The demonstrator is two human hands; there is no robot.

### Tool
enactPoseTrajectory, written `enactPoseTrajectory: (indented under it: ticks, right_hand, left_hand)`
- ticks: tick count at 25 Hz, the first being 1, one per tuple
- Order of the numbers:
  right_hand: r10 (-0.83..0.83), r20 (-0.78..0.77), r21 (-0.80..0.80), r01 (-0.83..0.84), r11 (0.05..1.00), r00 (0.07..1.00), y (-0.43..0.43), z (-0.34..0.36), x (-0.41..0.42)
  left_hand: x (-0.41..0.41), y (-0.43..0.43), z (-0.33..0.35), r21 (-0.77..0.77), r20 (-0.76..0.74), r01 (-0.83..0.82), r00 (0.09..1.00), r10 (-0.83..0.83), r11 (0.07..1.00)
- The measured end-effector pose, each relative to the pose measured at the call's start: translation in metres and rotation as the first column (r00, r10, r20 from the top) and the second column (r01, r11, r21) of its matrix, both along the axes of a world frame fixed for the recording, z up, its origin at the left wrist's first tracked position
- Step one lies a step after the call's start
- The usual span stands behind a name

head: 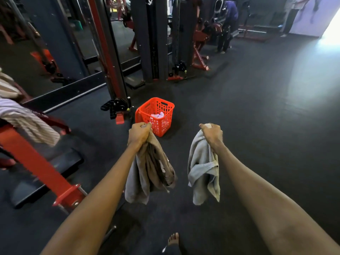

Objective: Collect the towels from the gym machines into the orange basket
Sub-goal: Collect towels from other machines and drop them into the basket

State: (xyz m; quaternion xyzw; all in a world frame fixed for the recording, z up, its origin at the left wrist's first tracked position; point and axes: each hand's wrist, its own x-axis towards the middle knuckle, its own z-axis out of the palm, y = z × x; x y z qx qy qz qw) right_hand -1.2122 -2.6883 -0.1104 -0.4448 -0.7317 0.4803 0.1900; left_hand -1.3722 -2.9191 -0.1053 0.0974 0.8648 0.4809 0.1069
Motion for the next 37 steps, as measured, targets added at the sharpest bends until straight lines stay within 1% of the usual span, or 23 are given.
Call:
enactPoseTrajectory:
  ticks: [2,5,11,13,18,20,25,29,34,37]
  right_hand:
    - [0.007,-0.013,-0.018,-0.007,1.0,1.0,0.028,0.007,-0.042]
    - [-0.009,-0.034,-0.034,0.008,0.999,0.999,0.079,0.015,-0.115]
    - [0.031,-0.05,-0.079,-0.034,0.996,0.998,0.165,-0.009,-0.265]
    - [0.048,-0.07,-0.108,-0.055,0.993,0.996,0.194,-0.022,-0.322]
    - [0.112,-0.029,-0.146,-0.115,0.983,0.993,0.255,-0.032,-0.452]
    - [0.115,-0.038,-0.143,-0.12,0.983,0.993,0.275,-0.032,-0.501]
    - [0.157,-0.033,-0.15,-0.16,0.976,0.987,0.308,-0.05,-0.627]
    - [0.141,-0.026,-0.155,-0.143,0.978,0.99,0.332,-0.068,-0.726]
    - [0.094,-0.007,-0.147,-0.094,0.985,0.996,0.36,-0.091,-0.838]
    - [0.097,0.01,-0.181,-0.094,0.979,0.995,0.372,-0.112,-0.887]
  left_hand:
    - [-0.044,0.029,0.004,-0.011,0.008,0.021,1.0,-0.021,1.0]
    - [-0.121,0.076,0.009,-0.01,0.003,0.005,1.0,-0.005,1.0]
    - [-0.24,0.152,0.005,-0.043,-0.031,-0.071,0.997,0.07,0.997]
    - [-0.284,0.181,-0.003,-0.057,-0.022,-0.096,0.995,0.095,0.994]
    - [-0.39,0.244,-0.006,-0.085,0.017,-0.144,0.989,0.146,0.986]
    - [-0.428,0.261,-0.005,-0.066,0.006,-0.176,0.984,0.177,0.982]
    - [-0.534,0.299,-0.023,-0.067,0.065,-0.253,0.964,0.257,0.965]
    - [-0.62,0.337,-0.038,-0.021,0.074,-0.258,0.963,0.259,0.966]
    - [-0.716,0.375,-0.059,-0.052,0.127,-0.263,0.955,0.267,0.963]
    - [-0.758,0.393,-0.065,-0.045,0.127,-0.263,0.955,0.267,0.964]
